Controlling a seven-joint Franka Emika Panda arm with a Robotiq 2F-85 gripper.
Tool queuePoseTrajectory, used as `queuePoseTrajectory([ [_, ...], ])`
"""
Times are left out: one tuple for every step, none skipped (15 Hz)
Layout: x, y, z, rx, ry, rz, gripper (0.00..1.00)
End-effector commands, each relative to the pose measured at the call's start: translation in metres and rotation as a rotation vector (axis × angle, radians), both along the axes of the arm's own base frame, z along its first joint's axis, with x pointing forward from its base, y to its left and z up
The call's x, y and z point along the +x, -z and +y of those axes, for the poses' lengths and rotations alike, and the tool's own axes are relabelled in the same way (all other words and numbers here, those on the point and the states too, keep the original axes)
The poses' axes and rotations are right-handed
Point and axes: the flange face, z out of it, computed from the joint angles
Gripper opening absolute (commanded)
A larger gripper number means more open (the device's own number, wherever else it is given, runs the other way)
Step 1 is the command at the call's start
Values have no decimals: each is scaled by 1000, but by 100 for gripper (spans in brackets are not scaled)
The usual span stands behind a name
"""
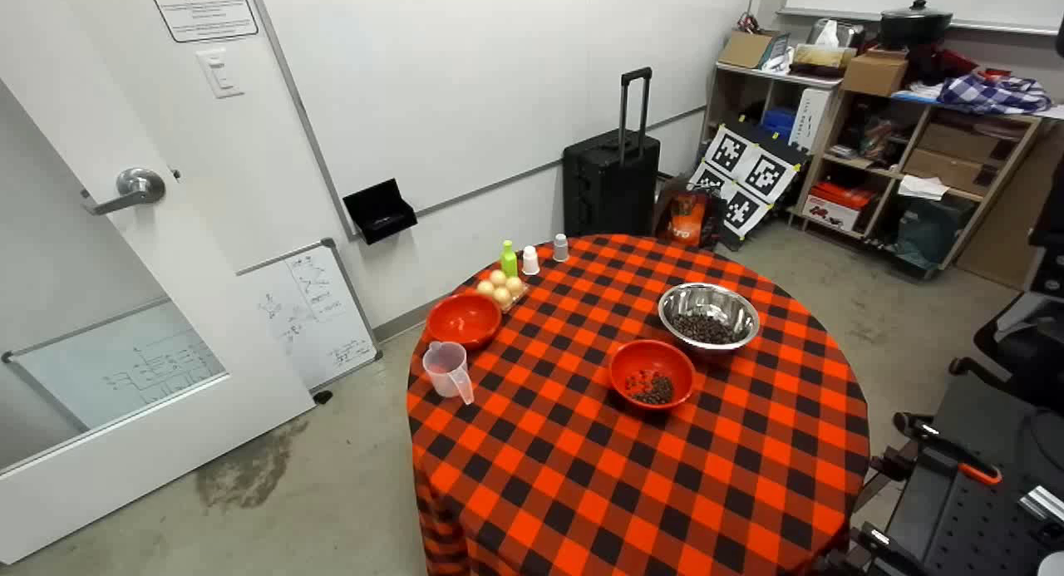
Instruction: Pour the contents in the silver bowl into the red bowl
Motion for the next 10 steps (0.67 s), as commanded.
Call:
queuePoseTrajectory([
  [0,-1,0,0,0,-1,100],
  [15,2,-10,16,30,-11,100],
  [26,5,-19,38,58,-5,100],
  [39,9,-32,64,85,-1,100],
  [48,10,-43,89,94,5,100],
  [55,12,-53,116,116,3,100],
  [63,12,-64,147,130,2,100],
  [69,14,-77,172,161,-3,100],
  [75,17,-88,175,209,-11,100],
  [80,21,-102,173,250,-21,100],
])
